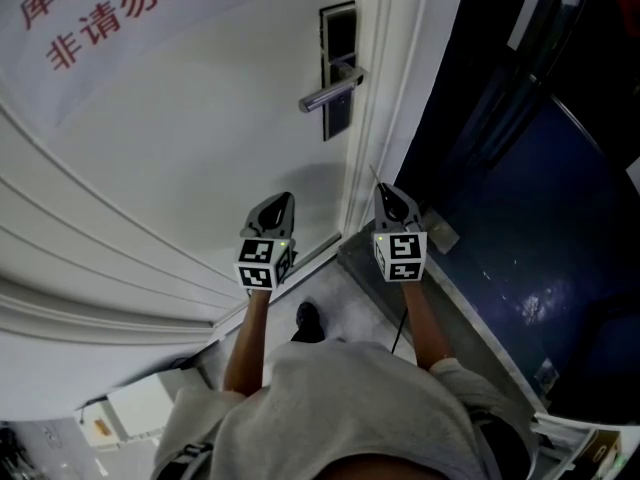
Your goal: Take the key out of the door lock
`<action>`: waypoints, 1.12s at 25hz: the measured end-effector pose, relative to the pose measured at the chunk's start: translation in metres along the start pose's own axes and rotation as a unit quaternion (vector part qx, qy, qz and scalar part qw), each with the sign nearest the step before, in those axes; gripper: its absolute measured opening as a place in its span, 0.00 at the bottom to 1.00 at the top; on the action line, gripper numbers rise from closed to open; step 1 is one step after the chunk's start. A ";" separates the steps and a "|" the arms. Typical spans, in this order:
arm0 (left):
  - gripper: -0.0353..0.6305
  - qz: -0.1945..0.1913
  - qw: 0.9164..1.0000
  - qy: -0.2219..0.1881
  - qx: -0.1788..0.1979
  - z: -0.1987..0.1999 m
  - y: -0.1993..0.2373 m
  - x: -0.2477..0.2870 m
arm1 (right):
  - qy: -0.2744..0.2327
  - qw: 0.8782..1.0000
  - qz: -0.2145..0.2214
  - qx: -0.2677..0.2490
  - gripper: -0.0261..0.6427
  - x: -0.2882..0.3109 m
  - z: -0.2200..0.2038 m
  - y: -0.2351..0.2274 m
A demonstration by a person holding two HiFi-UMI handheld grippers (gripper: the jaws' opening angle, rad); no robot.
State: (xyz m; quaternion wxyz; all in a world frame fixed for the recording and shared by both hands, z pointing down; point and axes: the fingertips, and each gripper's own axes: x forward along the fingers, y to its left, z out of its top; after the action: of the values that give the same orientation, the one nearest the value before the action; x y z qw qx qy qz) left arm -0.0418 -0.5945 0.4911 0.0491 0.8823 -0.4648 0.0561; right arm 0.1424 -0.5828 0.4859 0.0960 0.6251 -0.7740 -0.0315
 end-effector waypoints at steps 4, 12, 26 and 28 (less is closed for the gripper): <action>0.08 0.006 1.000 0.002 -0.006 -0.006 0.003 -0.002 | 0.005 1.000 -0.003 0.013 0.08 -0.010 -0.011 0.000; 0.08 0.035 0.999 0.006 -0.025 -0.021 0.011 -0.023 | 0.003 1.000 0.019 0.008 0.08 -0.013 -0.009 0.014; 0.08 0.076 0.996 0.014 -0.042 -0.043 0.029 -0.063 | -0.014 0.999 0.051 0.001 0.08 -0.012 0.000 0.048; 0.08 0.078 0.996 0.014 -0.044 -0.043 0.030 -0.064 | -0.017 0.999 0.051 0.002 0.08 -0.011 0.002 0.048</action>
State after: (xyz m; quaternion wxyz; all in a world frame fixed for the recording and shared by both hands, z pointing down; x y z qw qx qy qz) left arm -0.1042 -0.5535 0.5253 0.0895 0.8398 -0.5330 0.0515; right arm 0.0977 -0.5619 0.4907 0.0836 0.5844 -0.8063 -0.0357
